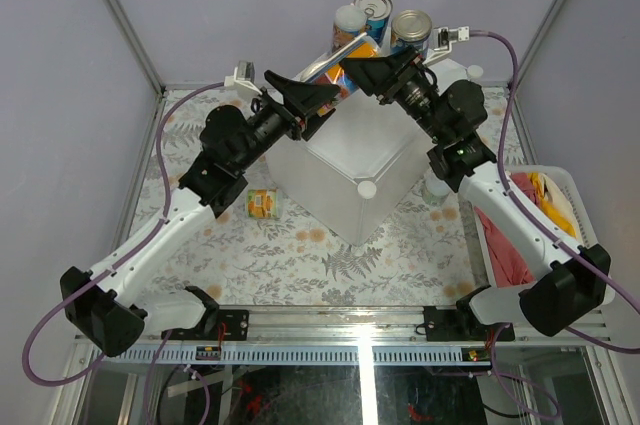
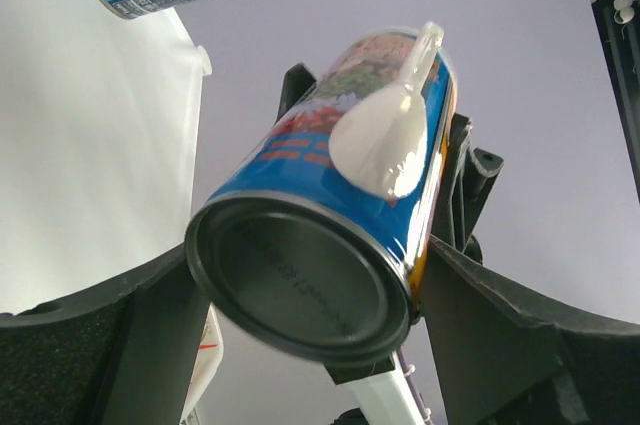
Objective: Place and organize the canned foods onto the counter
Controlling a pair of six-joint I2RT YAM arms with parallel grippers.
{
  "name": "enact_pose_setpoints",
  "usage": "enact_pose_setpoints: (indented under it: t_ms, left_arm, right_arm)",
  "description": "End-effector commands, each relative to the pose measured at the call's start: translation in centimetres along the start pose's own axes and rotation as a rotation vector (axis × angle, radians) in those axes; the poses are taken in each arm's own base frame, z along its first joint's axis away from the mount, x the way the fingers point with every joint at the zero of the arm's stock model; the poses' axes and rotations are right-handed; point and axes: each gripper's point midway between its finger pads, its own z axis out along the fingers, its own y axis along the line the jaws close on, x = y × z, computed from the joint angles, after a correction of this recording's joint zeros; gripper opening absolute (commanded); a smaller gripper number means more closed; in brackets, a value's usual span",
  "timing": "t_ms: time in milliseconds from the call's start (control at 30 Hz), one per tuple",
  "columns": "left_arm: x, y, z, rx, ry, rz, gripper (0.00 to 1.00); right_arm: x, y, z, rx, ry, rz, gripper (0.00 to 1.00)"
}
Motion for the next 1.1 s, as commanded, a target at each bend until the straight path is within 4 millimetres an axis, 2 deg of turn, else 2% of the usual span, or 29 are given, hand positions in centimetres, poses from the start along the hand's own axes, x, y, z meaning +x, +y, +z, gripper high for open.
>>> enact_pose_setpoints:
  t_ms: [0,267,1067]
  left_arm:
    - [-0.1,-3.4,-1.6,0.104,0.002,0.045,0.77]
    - [-0.4,-3.1,-1.5,0.098,-0.003,0.045,0.77]
    - [0.2,-1.8,-2.0,0.059,0.023,0.028,0.78]
  right_arm:
    - [-6.8,4.7,-0.1,-0.104,-0.206,-0.144,0.27]
    - [-6.6,4.5,-0.1,-0.103,-0.198,-0.165,0.26]
    - [-8.2,5.2,-0.2,-0.096,-0.235,-0.293,0.24]
